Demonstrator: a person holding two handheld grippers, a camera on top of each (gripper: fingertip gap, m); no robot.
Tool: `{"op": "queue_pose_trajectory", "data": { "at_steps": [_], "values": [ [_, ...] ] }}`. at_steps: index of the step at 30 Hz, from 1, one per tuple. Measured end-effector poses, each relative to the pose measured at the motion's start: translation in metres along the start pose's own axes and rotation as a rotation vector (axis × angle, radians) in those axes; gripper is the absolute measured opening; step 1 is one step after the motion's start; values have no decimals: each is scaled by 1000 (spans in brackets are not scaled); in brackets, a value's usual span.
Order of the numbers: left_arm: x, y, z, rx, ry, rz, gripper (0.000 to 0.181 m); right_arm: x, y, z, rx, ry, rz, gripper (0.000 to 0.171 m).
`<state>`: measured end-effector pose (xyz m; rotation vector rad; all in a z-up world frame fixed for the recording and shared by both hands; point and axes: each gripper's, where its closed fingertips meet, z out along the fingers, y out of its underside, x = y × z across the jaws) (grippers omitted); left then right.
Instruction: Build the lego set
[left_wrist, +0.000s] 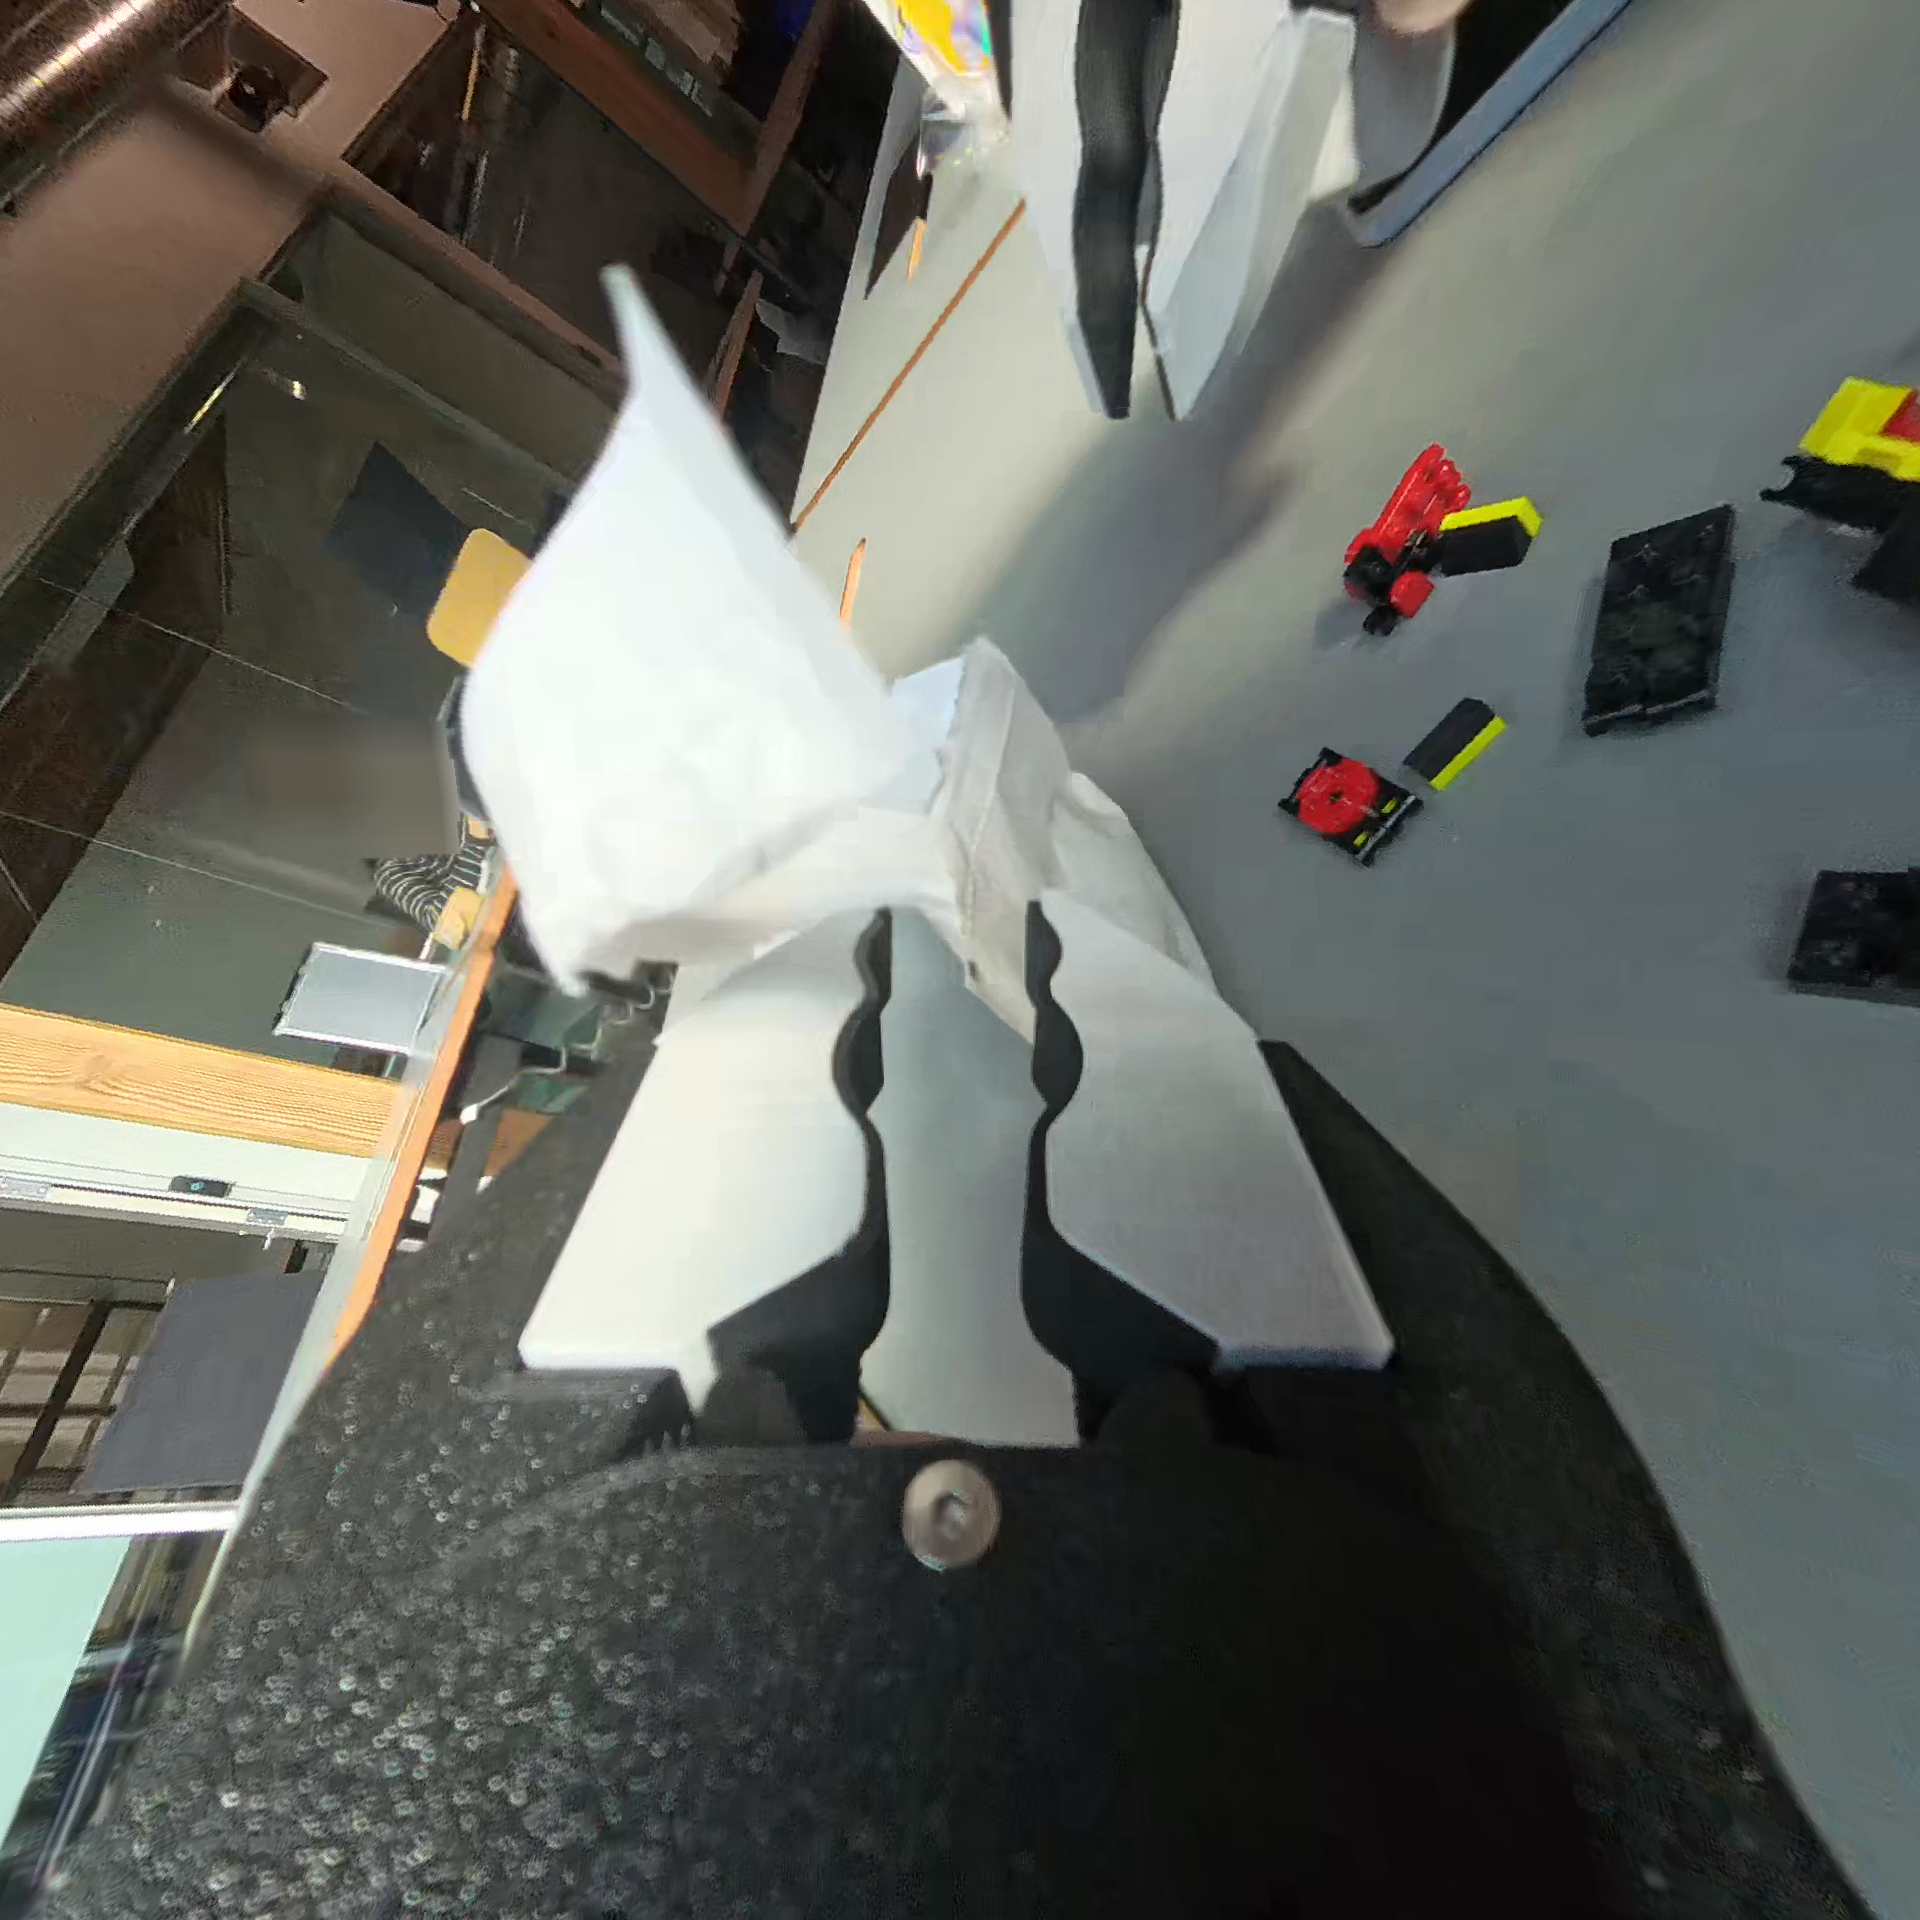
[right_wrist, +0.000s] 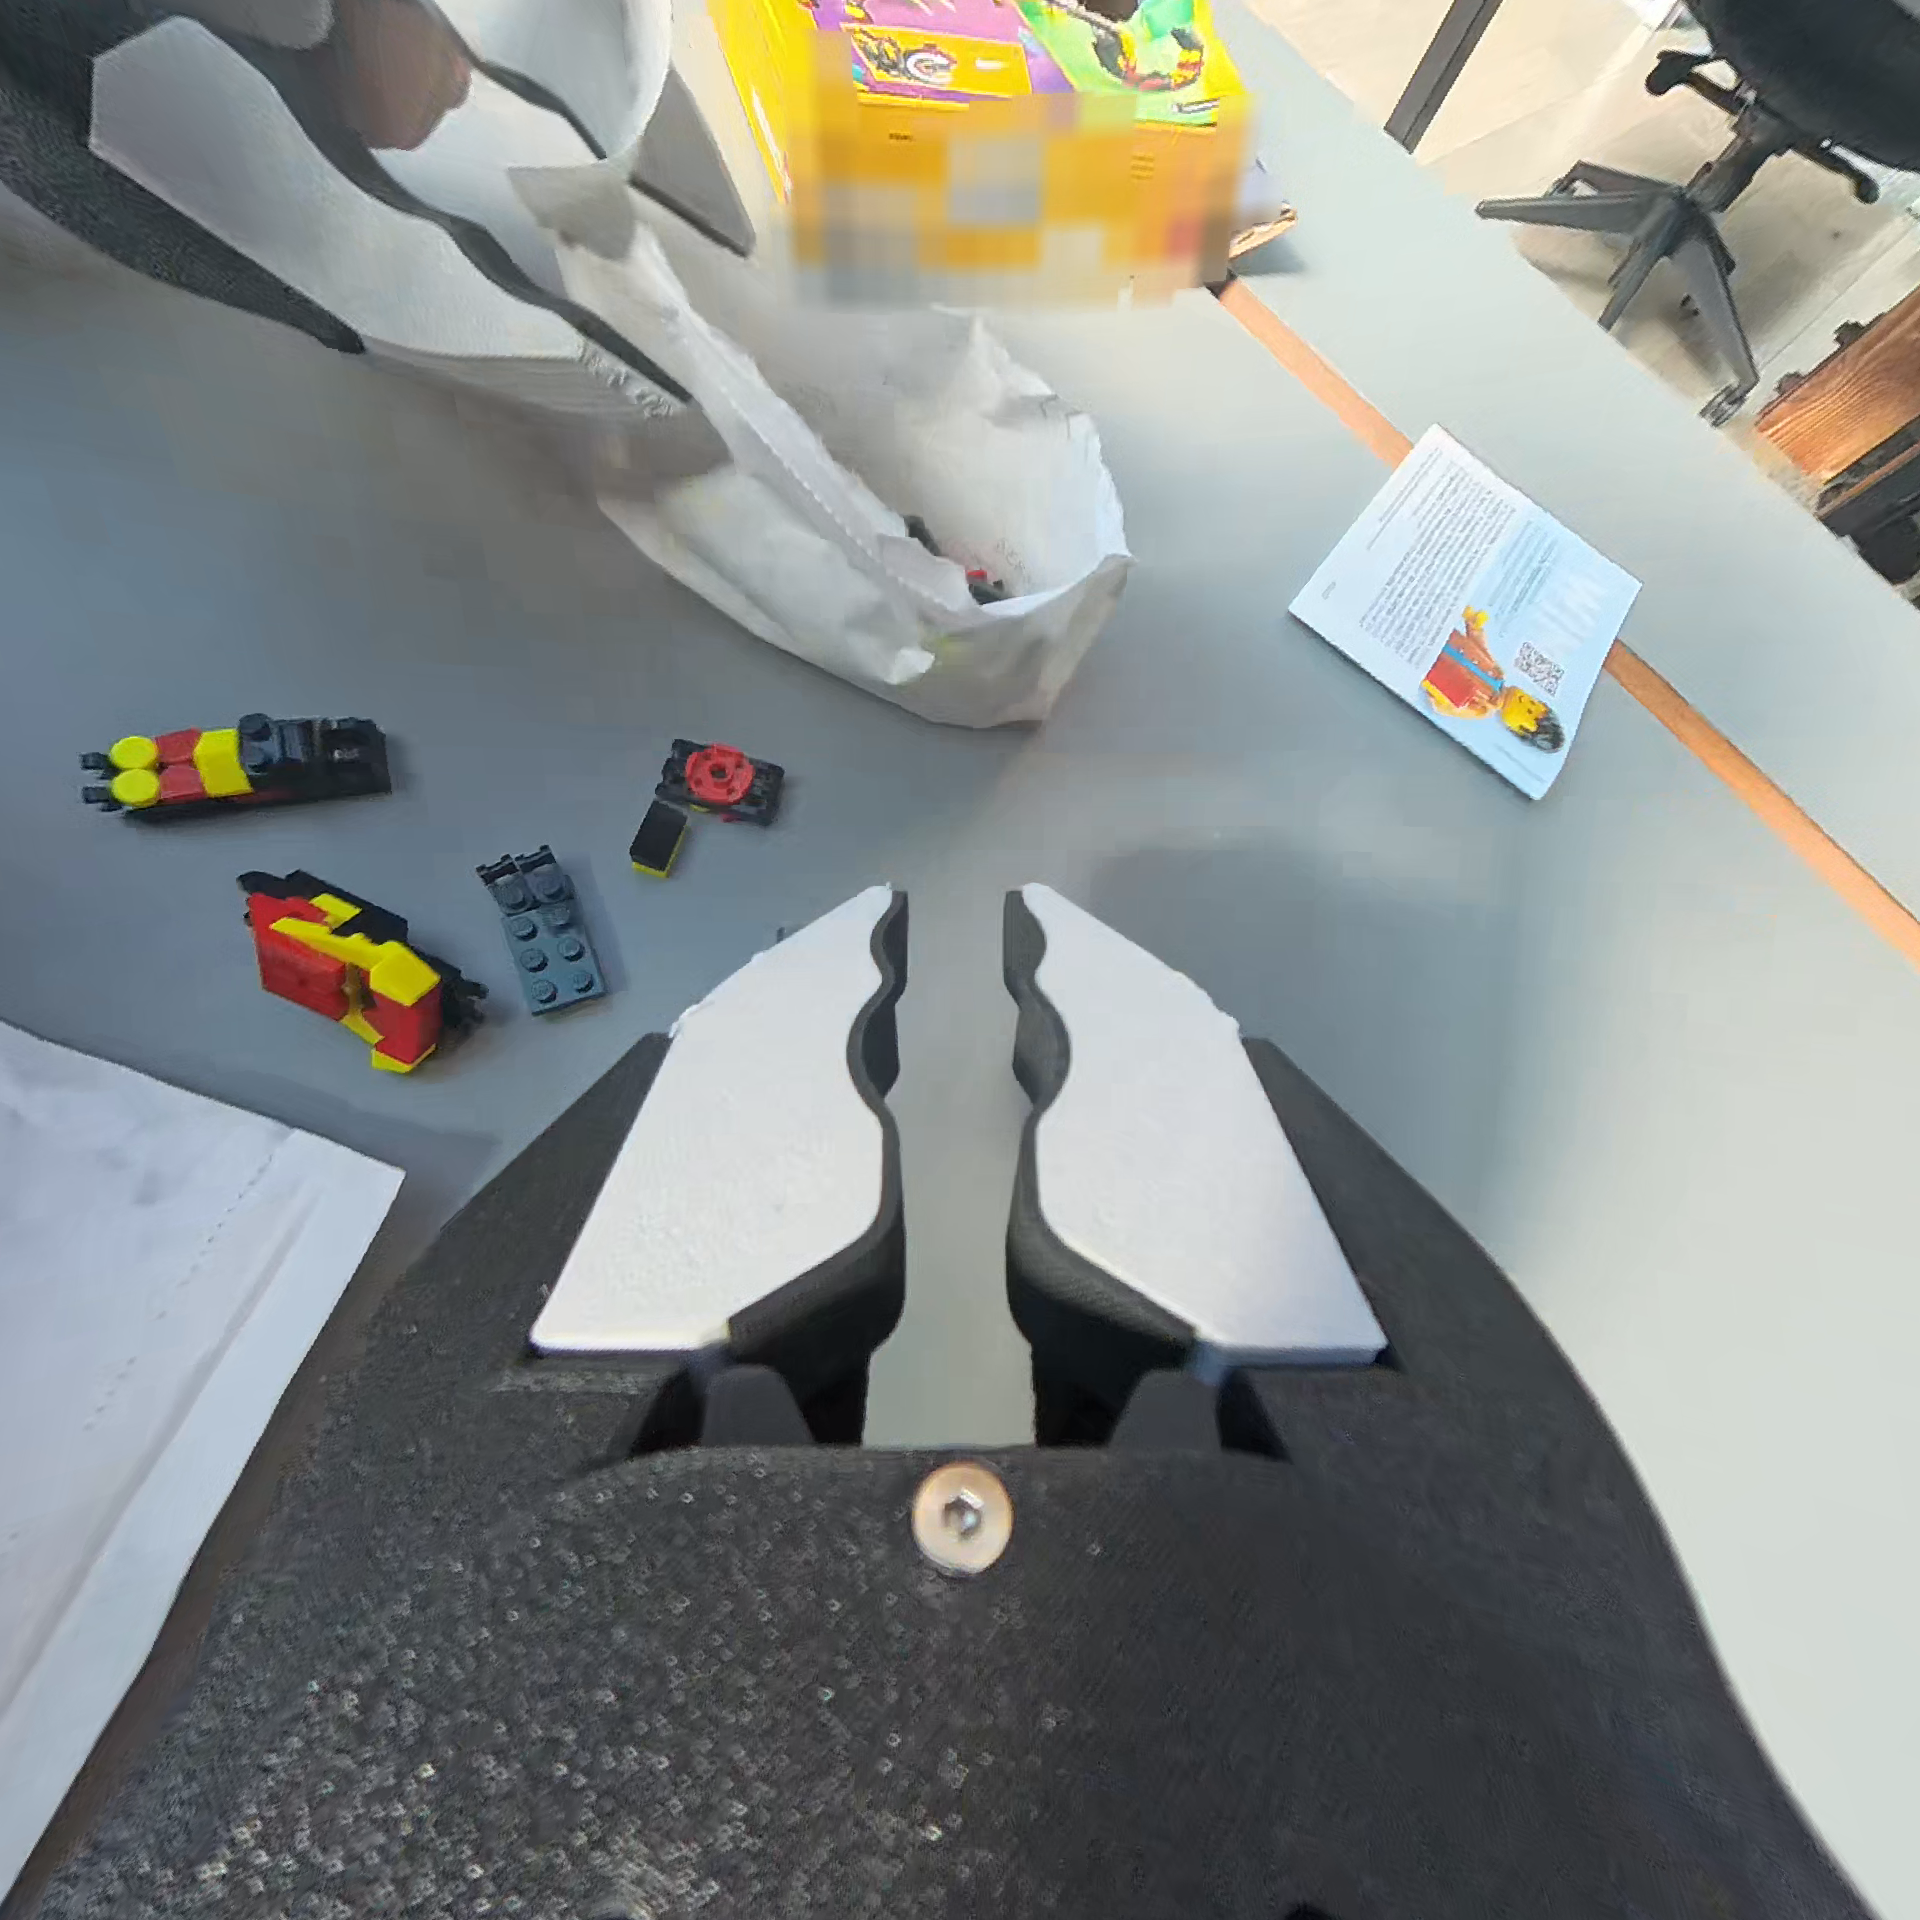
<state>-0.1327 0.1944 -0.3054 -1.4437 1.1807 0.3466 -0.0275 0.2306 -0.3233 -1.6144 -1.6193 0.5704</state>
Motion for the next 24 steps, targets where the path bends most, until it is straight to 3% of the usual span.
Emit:
{"op": "queue_pose_trajectory", "data": {
  "at_steps": [3,6,11,15,24],
  "values": [
    [-3,-2,-17,-12,-32,-29,26,-28,16,-8,-42,-127,56,22],
    [-9,2,-25,-39,-54,-98,25,-25,36,-9,-96,-29,39,26],
    [-17,17,-11,-57,-7,-216,24,-25,35,-6,-73,25,115,22],
    [-25,27,-6,-51,10,-339,23,-27,3,-11,13,34,117,22],
    [-26,31,-47,-68,-39,-356,24,-49,13,-7,-66,-24,41,23]
  ]
}}
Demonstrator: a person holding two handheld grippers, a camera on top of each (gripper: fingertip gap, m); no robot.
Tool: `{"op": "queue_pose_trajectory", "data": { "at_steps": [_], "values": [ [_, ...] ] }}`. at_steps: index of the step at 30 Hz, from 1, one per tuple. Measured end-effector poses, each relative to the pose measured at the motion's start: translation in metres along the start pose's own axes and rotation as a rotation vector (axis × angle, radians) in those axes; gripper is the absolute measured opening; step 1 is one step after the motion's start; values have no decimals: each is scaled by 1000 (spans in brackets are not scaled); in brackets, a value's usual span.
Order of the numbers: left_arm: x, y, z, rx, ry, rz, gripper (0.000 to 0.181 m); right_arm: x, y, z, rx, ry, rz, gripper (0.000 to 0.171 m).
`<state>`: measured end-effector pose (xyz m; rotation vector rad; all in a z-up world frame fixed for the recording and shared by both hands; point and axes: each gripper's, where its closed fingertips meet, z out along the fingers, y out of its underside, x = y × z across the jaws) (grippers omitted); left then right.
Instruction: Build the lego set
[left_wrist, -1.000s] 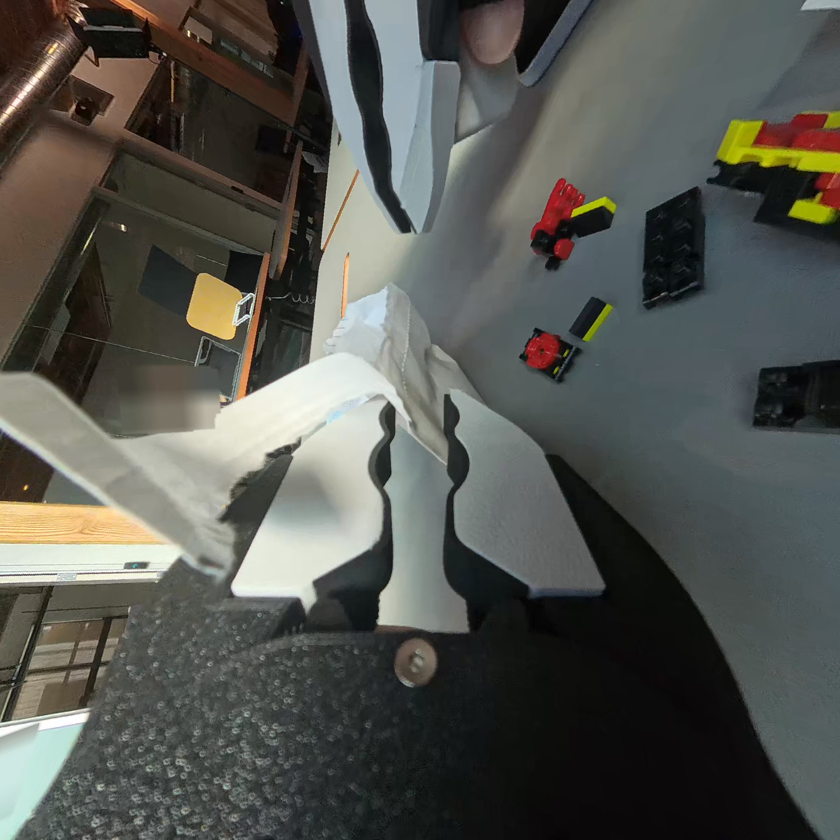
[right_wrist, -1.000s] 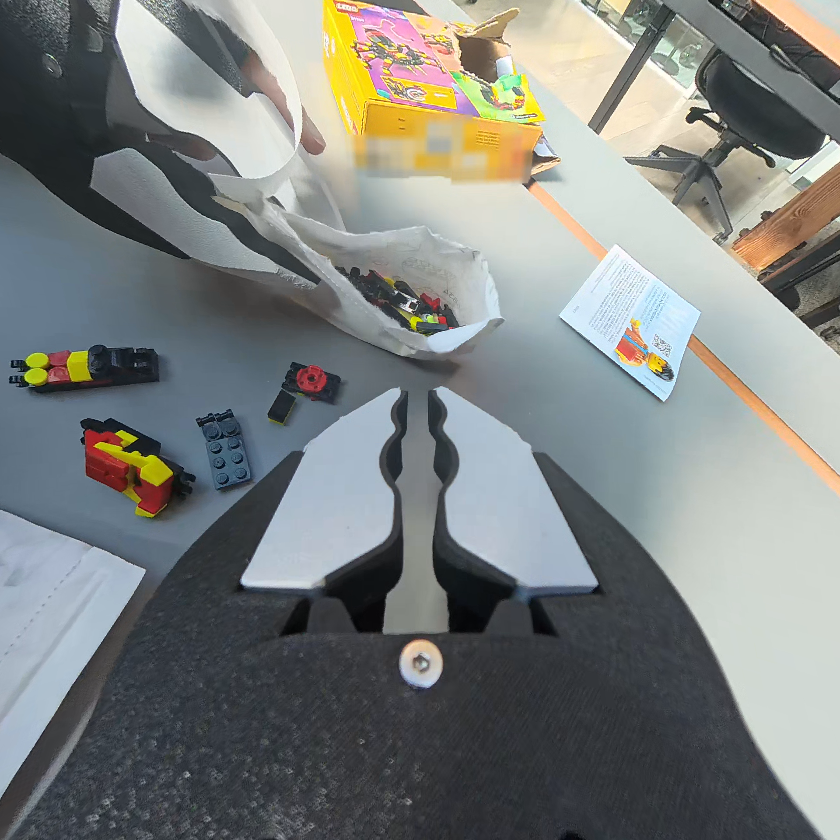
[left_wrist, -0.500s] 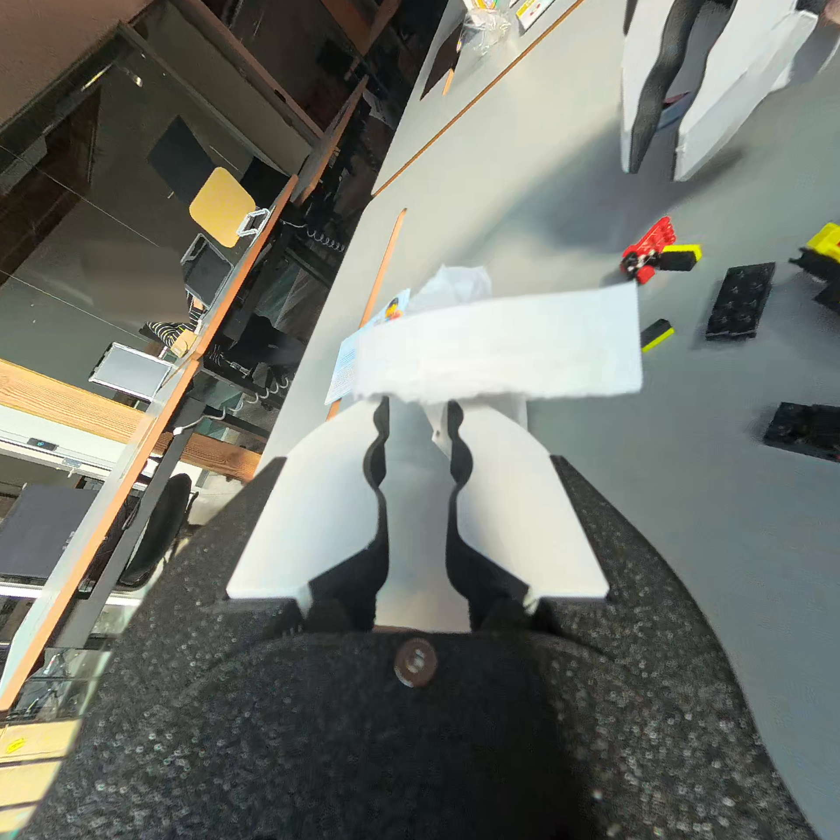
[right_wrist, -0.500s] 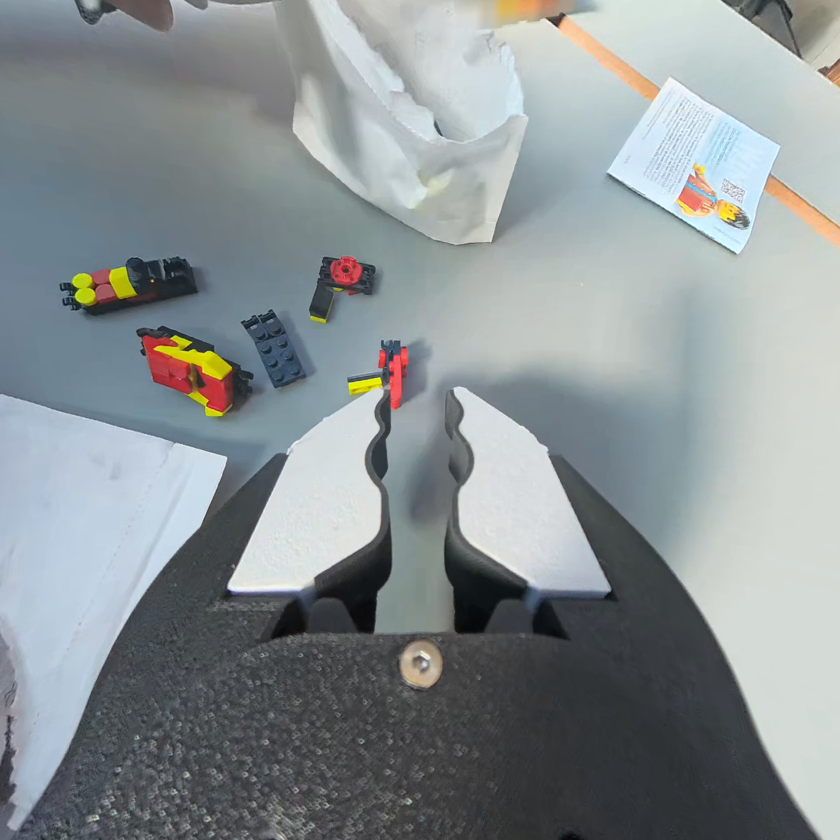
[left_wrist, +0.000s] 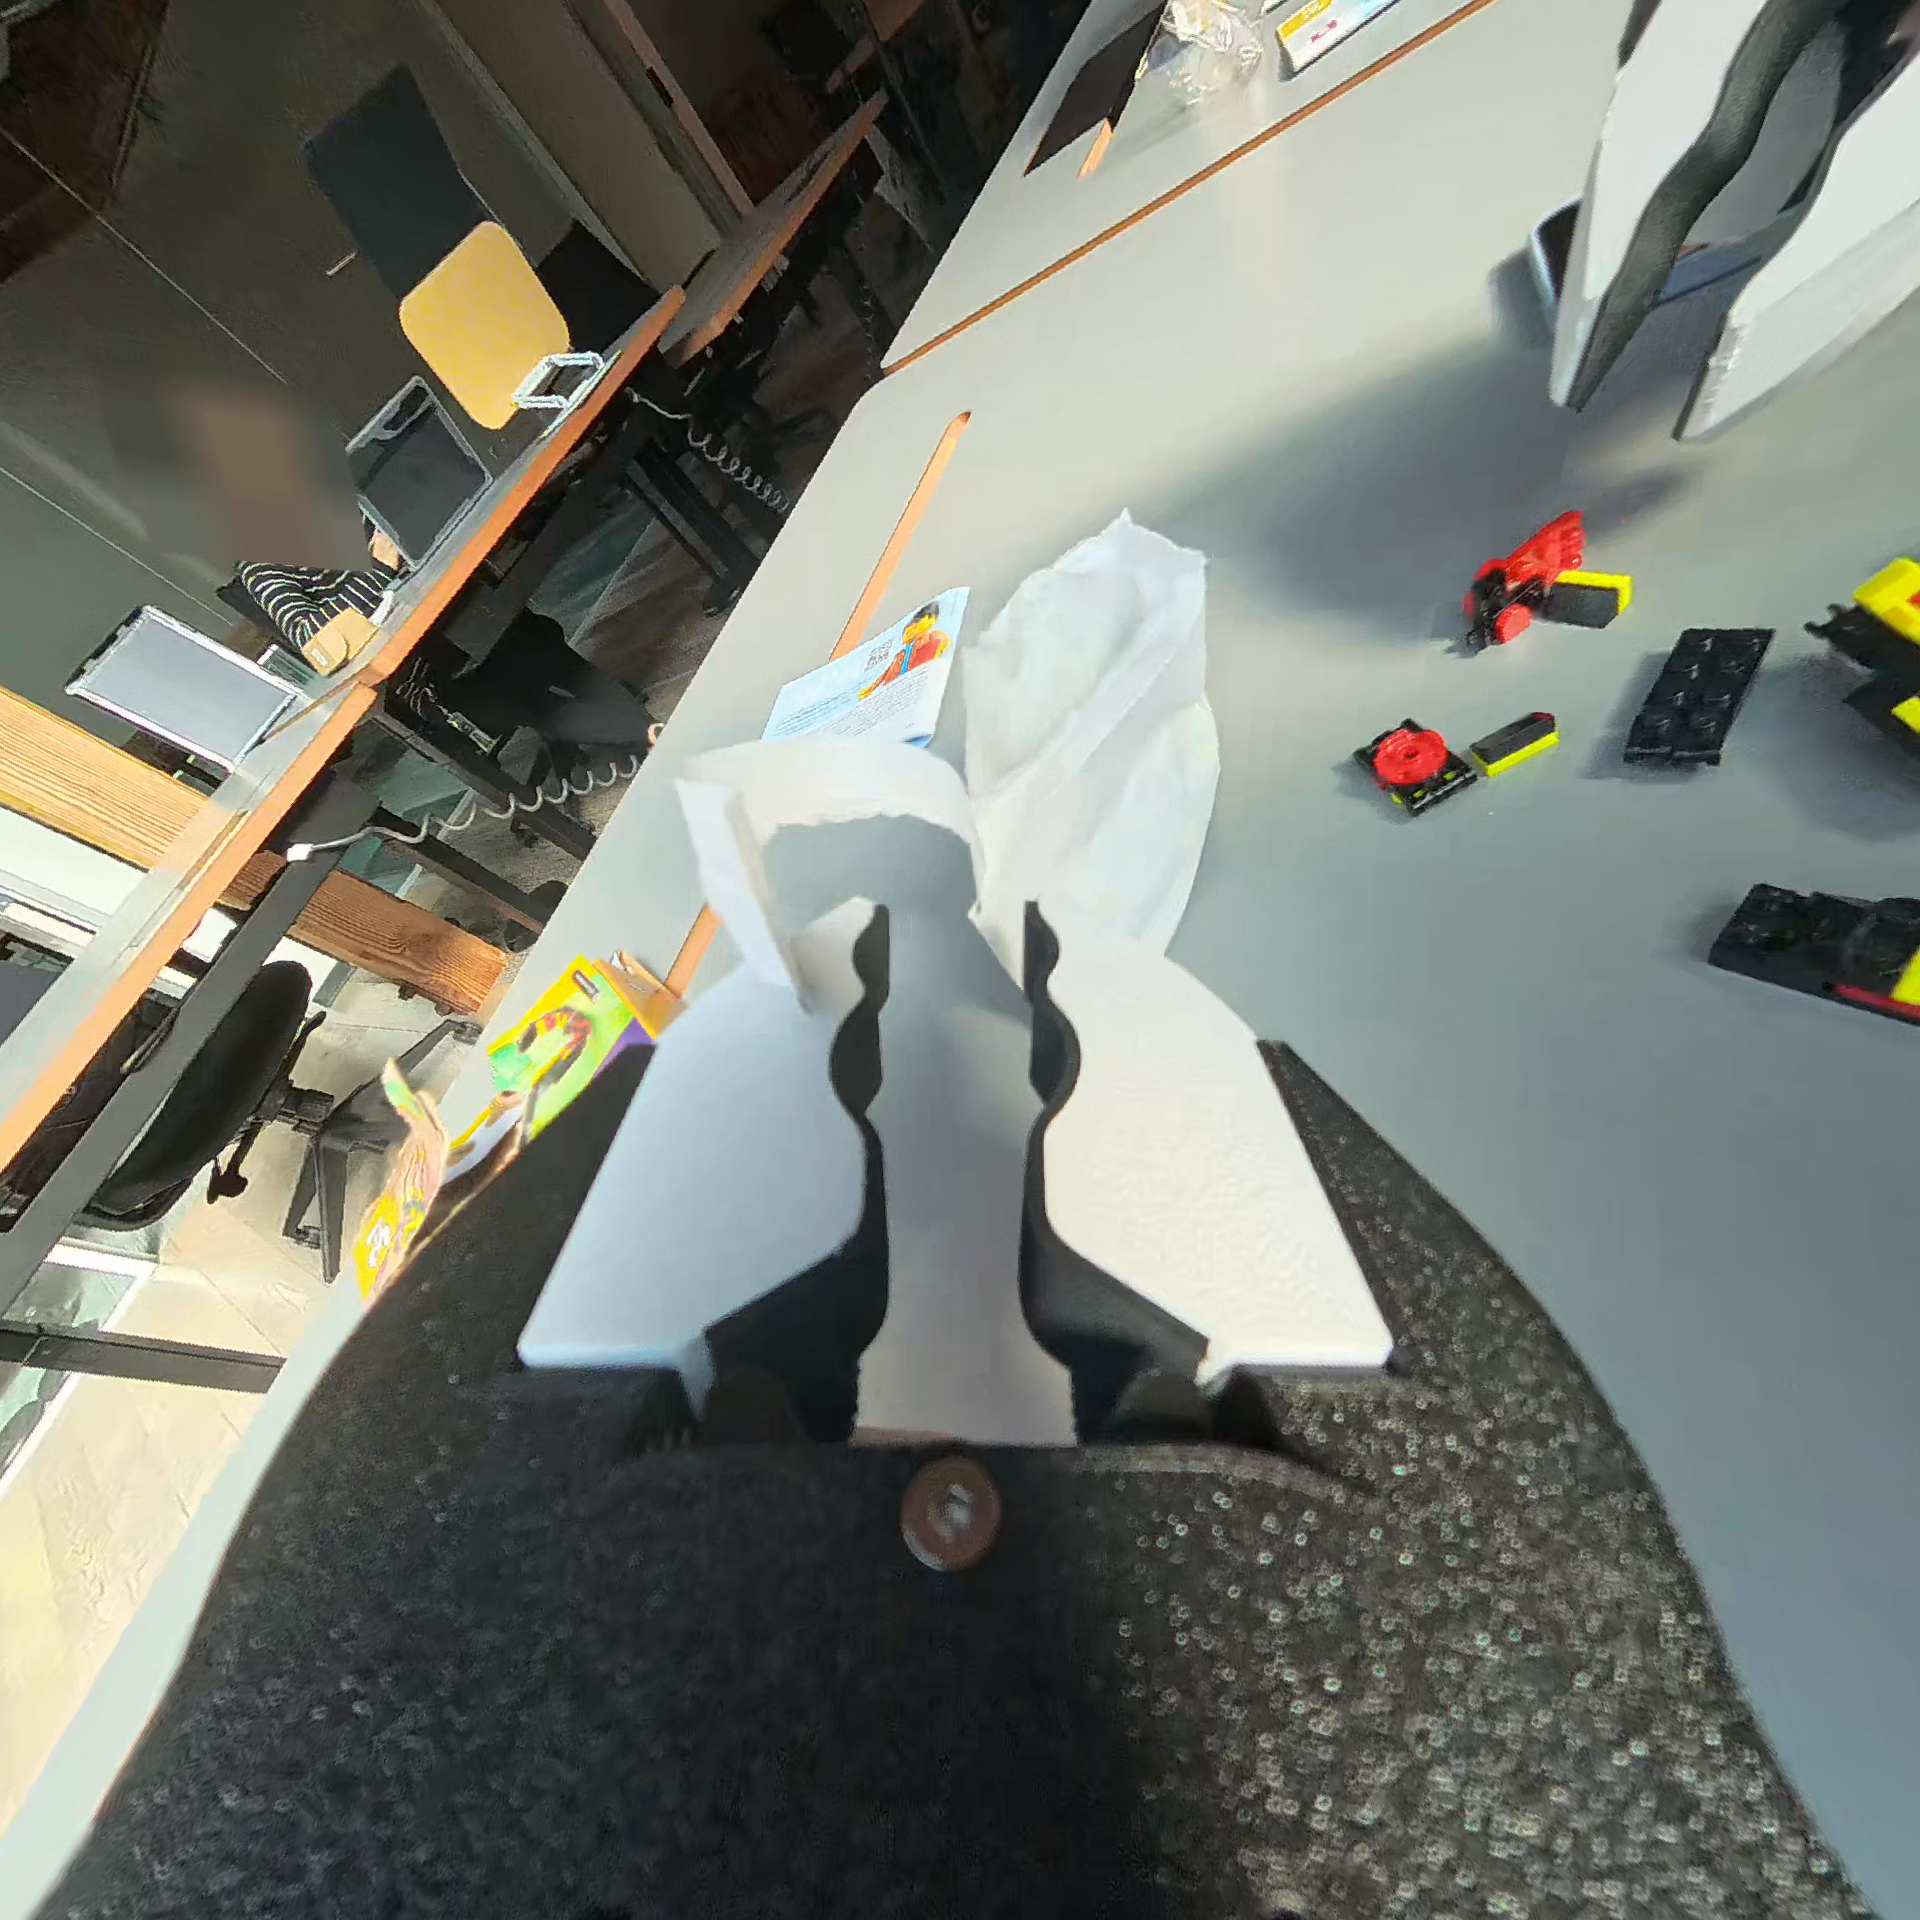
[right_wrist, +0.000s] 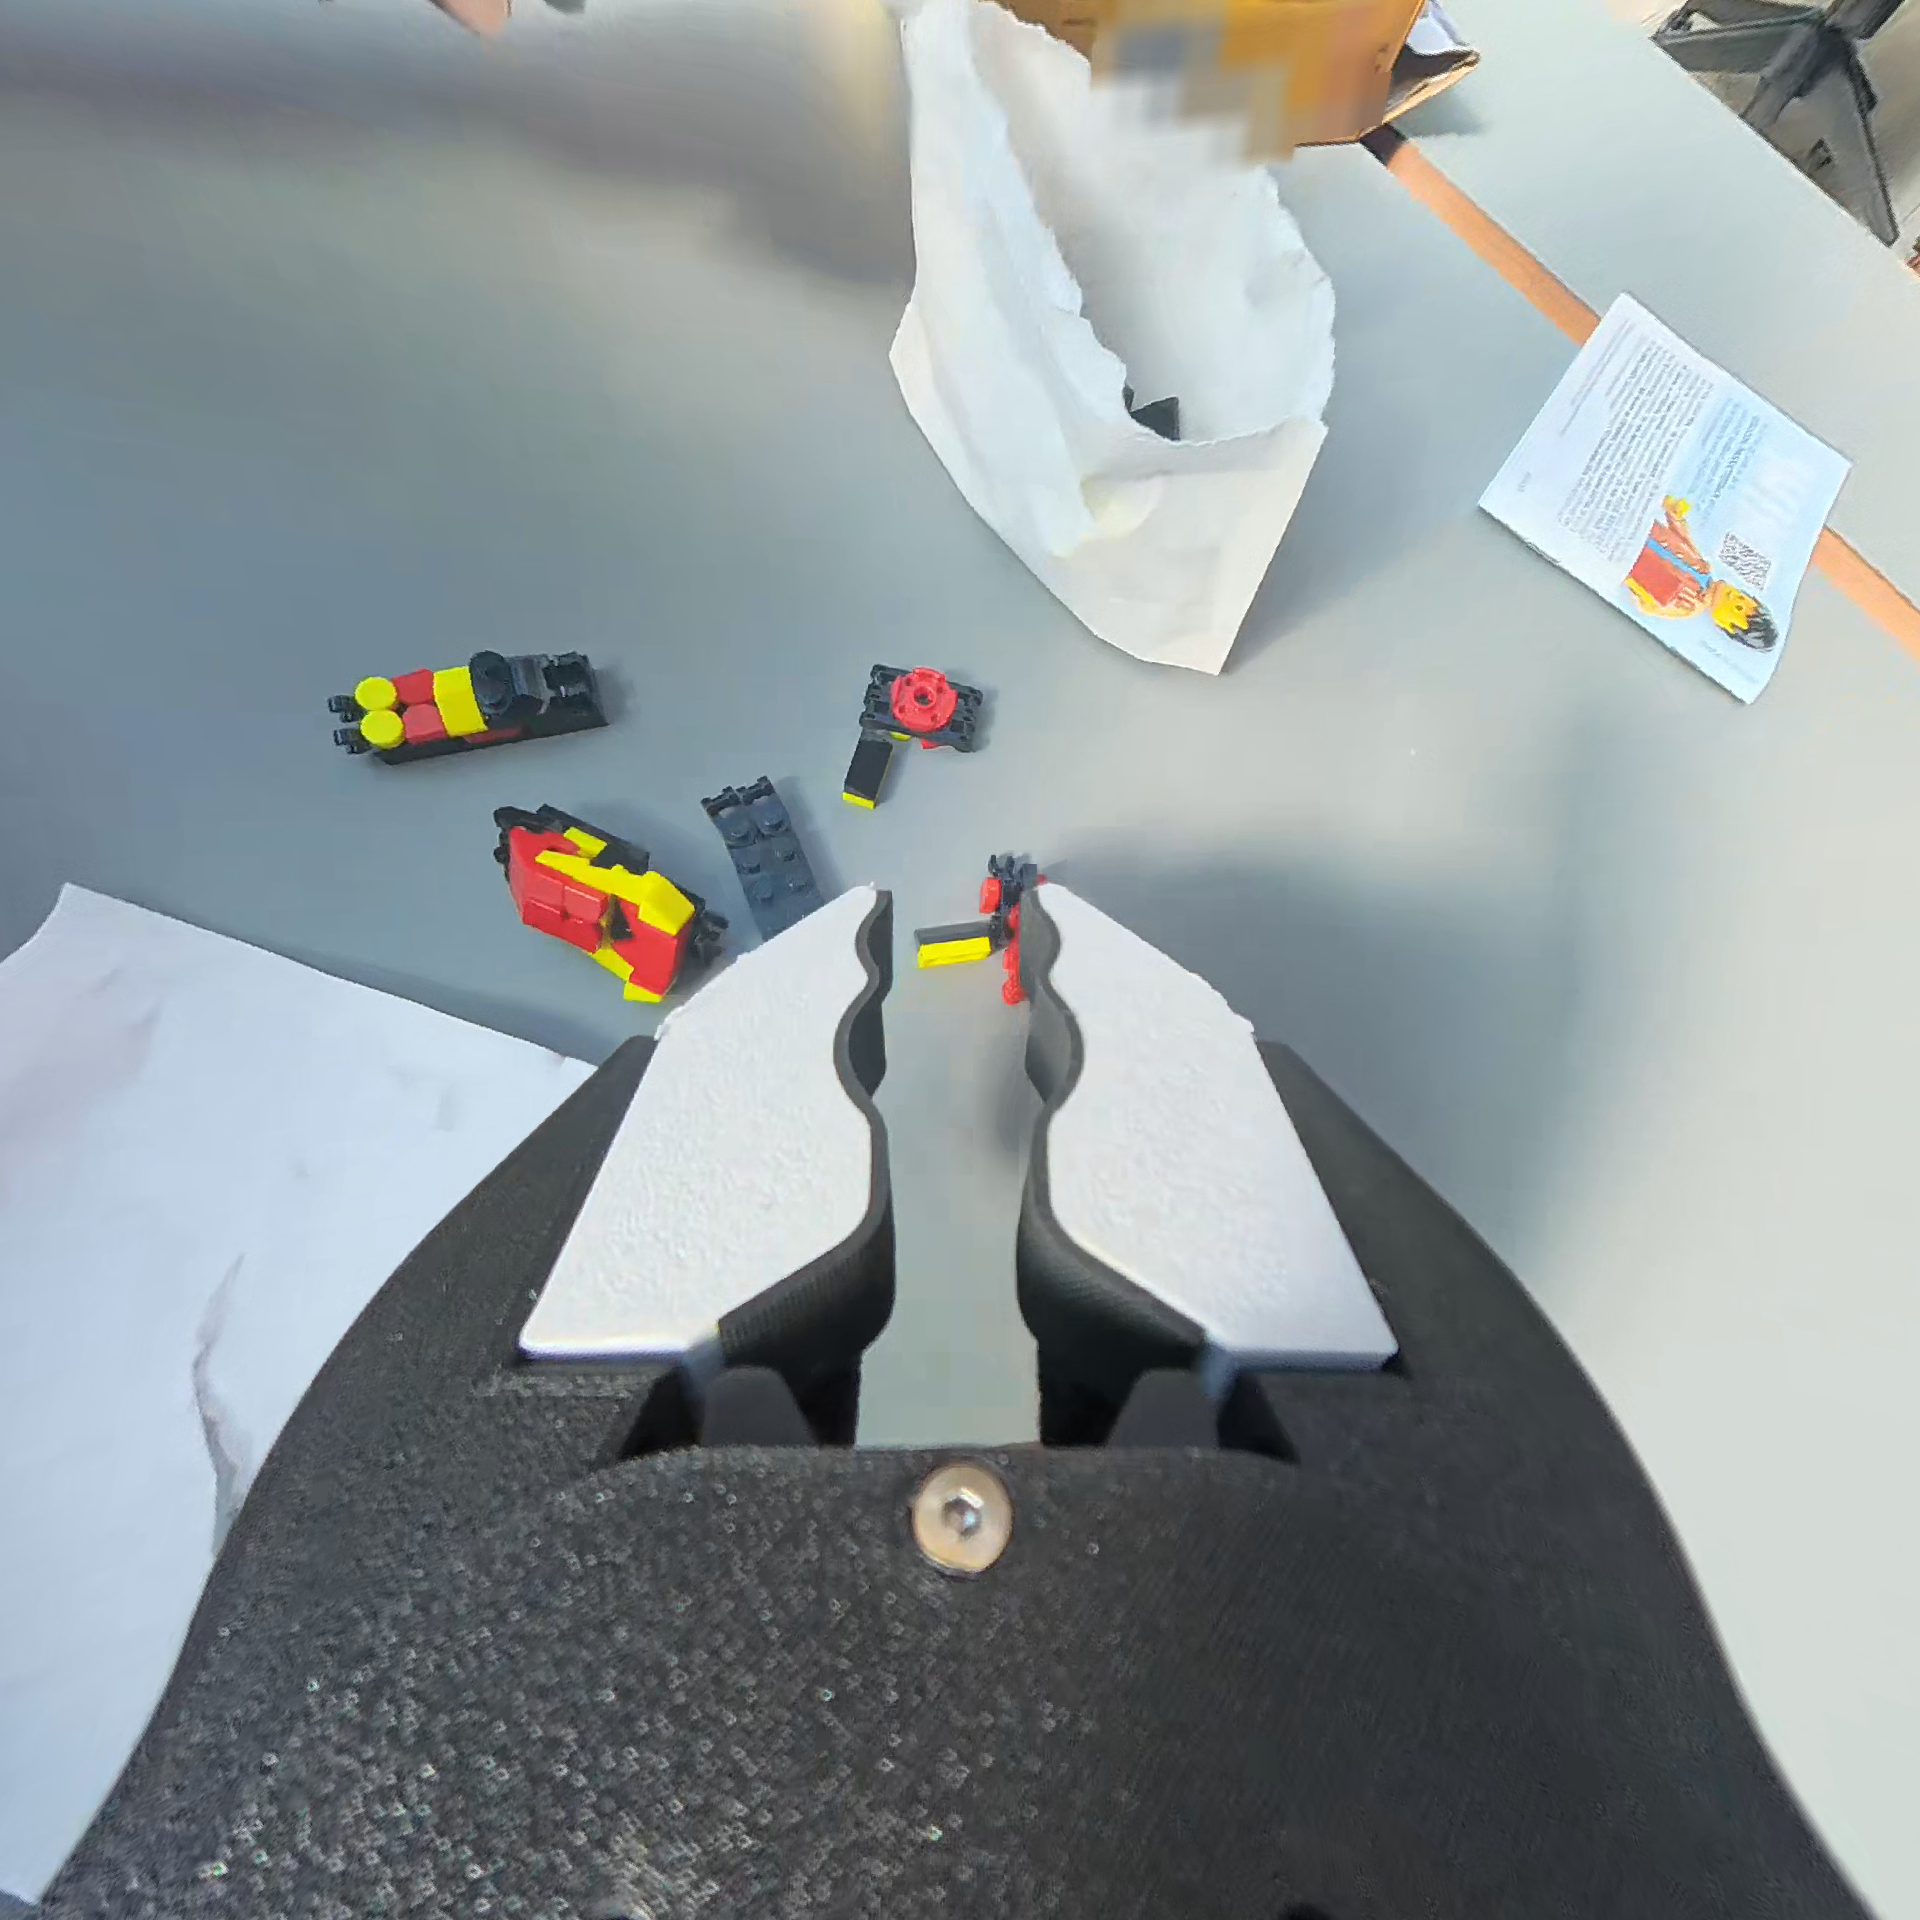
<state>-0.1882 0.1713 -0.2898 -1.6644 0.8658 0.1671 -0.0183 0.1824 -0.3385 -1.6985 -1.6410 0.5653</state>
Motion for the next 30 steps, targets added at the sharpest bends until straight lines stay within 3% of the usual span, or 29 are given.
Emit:
{"op": "queue_pose_trajectory", "data": {
  "at_steps": [5,10,14,16,21,25,30],
  "values": [
    [17,0,-26,-9,34,-50,23,7,25,-7,-28,46,37,22],
    [56,2,-21,-24,138,-3,23,19,26,20,-68,77,30,22],
    [73,-3,-9,-23,192,36,23,18,28,37,-124,25,36,5],
    [78,-12,-3,10,219,35,23,14,15,35,-56,-31,94,5],
    [91,-45,9,137,323,-88,23,-12,-52,4,317,-260,174,5],
    [87,-73,0,296,391,-298,27,-24,-86,-17,476,-218,54,5],
    [74,-87,-11,403,338,-303,26,-38,-98,-19,507,-144,-79,5]
  ]
}}
